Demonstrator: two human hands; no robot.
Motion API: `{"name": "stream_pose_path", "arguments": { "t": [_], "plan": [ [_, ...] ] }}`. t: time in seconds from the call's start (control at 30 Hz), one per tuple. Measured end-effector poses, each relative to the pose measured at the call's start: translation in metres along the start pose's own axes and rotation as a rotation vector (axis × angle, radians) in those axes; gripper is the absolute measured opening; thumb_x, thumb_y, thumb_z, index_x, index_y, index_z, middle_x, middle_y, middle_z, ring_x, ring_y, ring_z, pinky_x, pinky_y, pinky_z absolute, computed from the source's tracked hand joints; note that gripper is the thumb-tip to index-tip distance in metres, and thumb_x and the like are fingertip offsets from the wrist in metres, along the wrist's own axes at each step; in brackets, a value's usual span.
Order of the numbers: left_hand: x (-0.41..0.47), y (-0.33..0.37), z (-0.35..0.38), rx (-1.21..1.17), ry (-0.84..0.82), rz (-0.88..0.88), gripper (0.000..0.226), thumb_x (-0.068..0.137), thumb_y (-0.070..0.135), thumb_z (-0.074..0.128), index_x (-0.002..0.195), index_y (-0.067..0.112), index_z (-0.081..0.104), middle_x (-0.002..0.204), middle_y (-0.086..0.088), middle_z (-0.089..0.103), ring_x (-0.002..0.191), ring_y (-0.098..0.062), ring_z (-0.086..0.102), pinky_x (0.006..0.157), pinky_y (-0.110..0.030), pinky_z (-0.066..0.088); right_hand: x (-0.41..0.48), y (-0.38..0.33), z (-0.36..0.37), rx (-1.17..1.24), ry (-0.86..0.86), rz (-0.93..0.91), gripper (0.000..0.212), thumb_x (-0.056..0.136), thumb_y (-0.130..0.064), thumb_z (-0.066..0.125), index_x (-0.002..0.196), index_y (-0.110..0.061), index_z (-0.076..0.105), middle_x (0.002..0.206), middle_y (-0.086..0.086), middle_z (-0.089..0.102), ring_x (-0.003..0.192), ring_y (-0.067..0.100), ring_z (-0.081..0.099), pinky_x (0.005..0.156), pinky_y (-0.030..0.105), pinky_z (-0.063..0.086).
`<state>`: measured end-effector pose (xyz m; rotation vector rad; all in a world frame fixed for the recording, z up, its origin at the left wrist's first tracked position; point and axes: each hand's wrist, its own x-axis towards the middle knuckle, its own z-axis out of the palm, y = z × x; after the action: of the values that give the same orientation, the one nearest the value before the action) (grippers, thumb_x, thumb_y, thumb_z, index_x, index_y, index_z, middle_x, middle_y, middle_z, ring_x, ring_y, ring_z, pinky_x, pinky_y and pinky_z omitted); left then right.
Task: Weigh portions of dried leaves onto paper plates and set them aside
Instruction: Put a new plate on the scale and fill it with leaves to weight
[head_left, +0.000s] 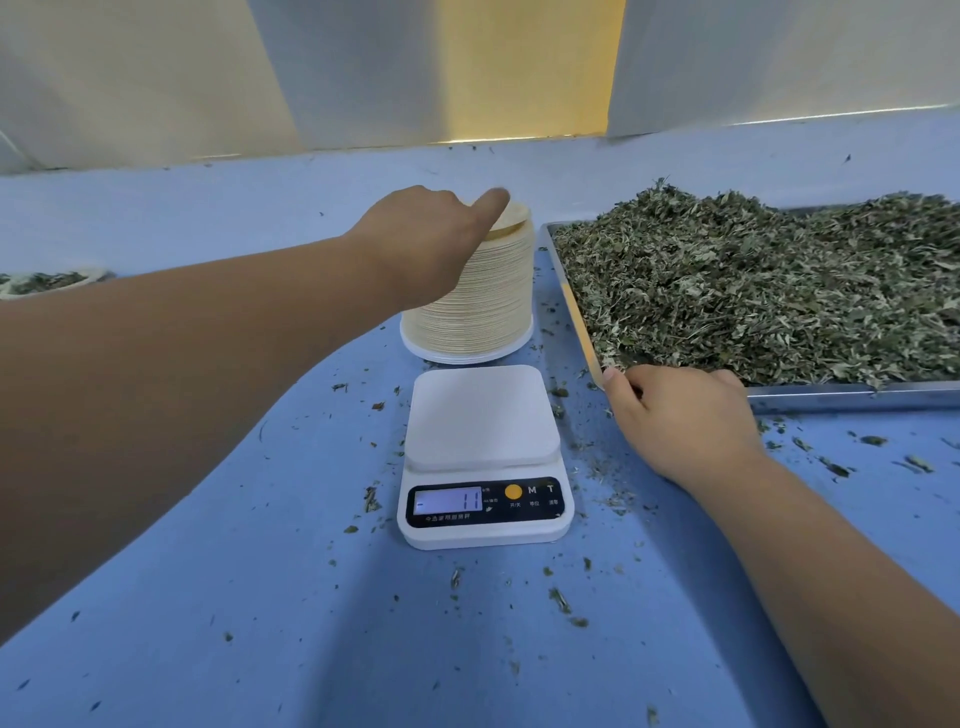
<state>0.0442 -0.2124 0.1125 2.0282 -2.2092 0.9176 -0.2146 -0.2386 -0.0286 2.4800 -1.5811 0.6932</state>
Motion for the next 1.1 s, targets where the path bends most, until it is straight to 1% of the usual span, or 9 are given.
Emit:
{"name": "stream_pose_path", "arguments": {
  "t": [0.1,0.2,0.27,0.4,0.57,0.63,0.77,0.97,1.1],
  "plan": [
    [0.001,0.002,0.000,-0.013,0.104,-0.023,0.064,0.085,-0.004,0.051,0.141,0.016,0.029,0.070,-0.005,0.043,0.056,-0.025,0.039,0.047,-0.031,0.022,0.000,0.000,0.000,0.005,0.002,0.004,0.058,0.104,-0.050,0.024,0.058,-0.021,0.047,0.048,-0.001,0.047,0.049,0.017,0.046,0.085,0.039,0.037],
    [0.002,0.001,-0.003,-0.016,0.179,-0.123,0.034,0.076,-0.006,0.051,0.107,0.008,0.051,0.069,-0.002,0.037,0.063,-0.027,0.039,0.055,-0.033,0.023,-0.001,-0.001,-0.001,0.014,0.010,0.008,0.059,0.104,-0.049,0.025,0.058,-0.020,0.047,0.048,-0.001,0.047,0.049,0.017,0.046,0.083,0.039,0.036],
    [0.000,0.002,-0.005,-0.158,0.219,-0.247,0.023,0.075,-0.004,0.048,0.092,0.009,0.058,0.072,-0.005,0.046,0.077,-0.033,0.049,0.063,-0.036,0.031,-0.001,-0.001,-0.002,0.011,-0.004,0.010,0.059,0.104,-0.050,0.025,0.058,-0.020,0.048,0.048,-0.001,0.048,0.049,0.017,0.047,0.082,0.038,0.035],
    [-0.017,0.009,-0.003,-0.515,0.406,-0.451,0.035,0.079,0.000,0.045,0.093,0.014,0.074,0.094,-0.006,0.066,0.096,-0.030,0.057,0.074,-0.034,0.042,-0.001,-0.001,-0.003,0.013,-0.028,0.017,0.058,0.104,-0.050,0.024,0.061,-0.020,0.050,0.049,-0.001,0.050,0.050,0.016,0.048,0.087,0.041,0.040],
    [-0.075,0.036,0.014,-0.668,0.646,-0.540,0.030,0.081,-0.002,0.049,0.082,0.014,0.075,0.101,0.003,0.058,0.105,-0.021,0.051,0.076,-0.011,0.031,-0.003,-0.004,-0.005,0.105,-0.010,0.051,0.039,0.102,-0.049,0.035,0.120,-0.021,0.056,0.066,-0.012,0.049,0.065,0.023,0.050,0.091,0.042,0.036],
    [-0.097,0.048,0.026,-0.766,0.672,-0.565,0.028,0.079,0.000,0.050,0.078,0.016,0.073,0.096,0.006,0.051,0.096,-0.019,0.053,0.075,-0.014,0.036,-0.003,-0.005,-0.006,0.160,0.013,0.043,0.043,0.101,-0.045,0.041,0.135,-0.020,0.049,0.073,-0.008,0.055,0.074,0.028,0.056,0.094,0.046,0.039],
    [-0.128,0.063,0.046,-0.809,0.656,-0.584,0.025,0.077,-0.001,0.054,0.076,0.015,0.073,0.092,0.005,0.050,0.084,-0.015,0.054,0.070,-0.012,0.036,-0.005,-0.012,-0.009,0.284,0.008,-0.033,0.048,0.098,-0.038,0.052,0.142,-0.021,0.041,0.115,0.006,0.071,0.103,0.034,0.065,0.099,0.052,0.044],
    [-0.149,0.068,0.067,-0.837,0.466,-0.621,0.030,0.078,-0.009,0.056,0.078,0.015,0.075,0.092,0.009,0.051,0.077,-0.006,0.049,0.069,-0.005,0.036,-0.009,-0.019,-0.009,0.258,-0.071,-0.129,0.055,0.095,-0.035,0.057,0.144,-0.022,0.038,0.100,0.006,0.067,0.093,0.035,0.062,0.087,0.045,0.042],
    [-0.157,0.051,0.076,-0.852,0.282,-0.674,0.039,0.082,-0.009,0.055,0.097,0.021,0.074,0.106,0.005,0.062,0.083,-0.009,0.056,0.071,0.000,0.037,-0.013,-0.020,-0.012,0.274,-0.118,-0.144,0.060,0.095,-0.033,0.058,0.149,-0.024,0.035,0.121,0.006,0.064,0.103,0.033,0.061,0.099,0.047,0.043]
  ]
}}
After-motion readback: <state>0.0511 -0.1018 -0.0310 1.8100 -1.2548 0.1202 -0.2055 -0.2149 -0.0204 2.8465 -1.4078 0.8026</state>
